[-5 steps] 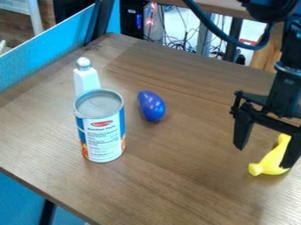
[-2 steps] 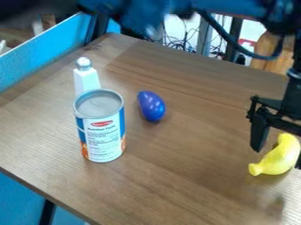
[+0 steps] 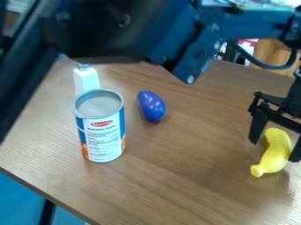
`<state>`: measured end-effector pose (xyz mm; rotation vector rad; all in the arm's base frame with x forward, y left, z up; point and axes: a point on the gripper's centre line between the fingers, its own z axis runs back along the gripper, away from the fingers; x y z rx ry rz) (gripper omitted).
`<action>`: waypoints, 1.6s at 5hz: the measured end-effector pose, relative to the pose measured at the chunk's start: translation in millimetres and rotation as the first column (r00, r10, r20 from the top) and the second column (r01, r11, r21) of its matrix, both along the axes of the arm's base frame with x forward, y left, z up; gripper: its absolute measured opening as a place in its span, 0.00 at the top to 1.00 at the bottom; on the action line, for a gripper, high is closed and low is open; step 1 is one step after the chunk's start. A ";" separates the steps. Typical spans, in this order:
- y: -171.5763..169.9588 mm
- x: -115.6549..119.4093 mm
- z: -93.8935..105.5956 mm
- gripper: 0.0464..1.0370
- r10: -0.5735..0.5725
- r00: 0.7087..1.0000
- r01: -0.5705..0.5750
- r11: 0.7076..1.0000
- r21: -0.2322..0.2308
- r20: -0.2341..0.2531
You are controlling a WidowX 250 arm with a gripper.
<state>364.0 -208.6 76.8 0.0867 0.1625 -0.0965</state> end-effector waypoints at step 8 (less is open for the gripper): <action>-76.6 -125.8 30.7 0.45 -0.199 0.980 0.198 0.962 -0.188 0.018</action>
